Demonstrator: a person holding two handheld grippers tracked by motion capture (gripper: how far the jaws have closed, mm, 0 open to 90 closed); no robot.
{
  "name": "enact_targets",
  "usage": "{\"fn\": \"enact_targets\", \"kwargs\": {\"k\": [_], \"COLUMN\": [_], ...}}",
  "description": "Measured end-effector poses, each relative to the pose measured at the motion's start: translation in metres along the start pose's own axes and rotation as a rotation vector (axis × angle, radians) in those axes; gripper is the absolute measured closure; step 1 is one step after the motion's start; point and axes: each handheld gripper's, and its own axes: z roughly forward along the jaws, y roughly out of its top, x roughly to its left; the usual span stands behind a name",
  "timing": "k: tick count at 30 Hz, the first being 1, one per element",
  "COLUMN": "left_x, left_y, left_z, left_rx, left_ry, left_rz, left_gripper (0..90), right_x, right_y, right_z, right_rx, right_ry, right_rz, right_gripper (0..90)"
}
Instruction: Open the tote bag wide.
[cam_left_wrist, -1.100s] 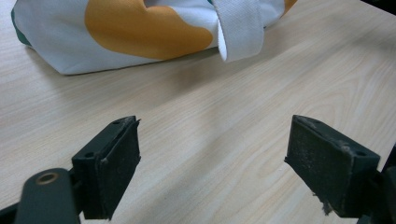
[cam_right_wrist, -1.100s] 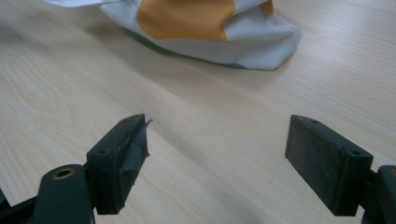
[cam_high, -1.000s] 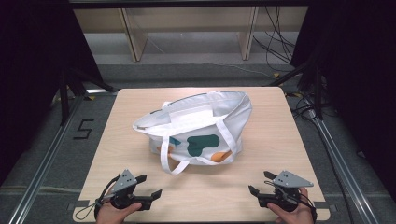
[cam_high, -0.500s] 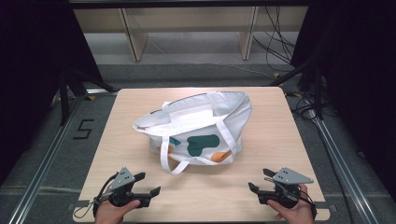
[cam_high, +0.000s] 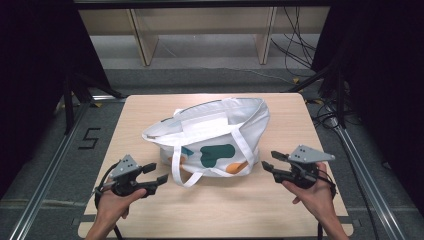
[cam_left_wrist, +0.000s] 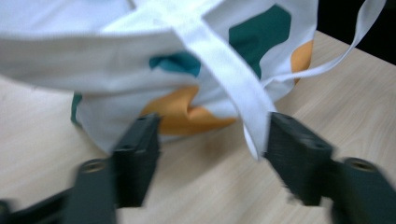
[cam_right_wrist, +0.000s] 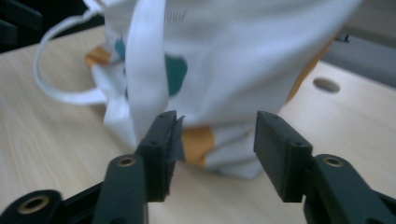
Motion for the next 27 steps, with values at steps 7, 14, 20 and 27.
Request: {"fn": "enact_targets", "kwargs": {"k": [7,14,20,27], "left_x": [0.017,0.035,0.042,0.058], "left_y": [0.044,0.087,0.108,0.101], "left_z": [0.005,0.023,0.039,0.061], "left_rx": [-0.018,-0.047,-0.034,-0.010], "left_ry": [0.016,0.053,0.056,0.051], "left_rz": [0.033,0.025,0.017,-0.058], "left_gripper": [75.1,81.5,81.7,81.9], "right_x": [-0.006,-0.018,-0.028,-0.036], "right_y": [0.055,0.107,0.132,0.132], "right_z": [0.004,0.021,0.051,0.077], "right_rx": [-0.023,-0.022,0.032,0.106], "right_ry": [0.042,0.020,-0.009,-0.021], "right_rz": [-0.103,-0.161,-0.180,-0.182], "right_gripper": [79.6,86.2,86.4,86.9]}}
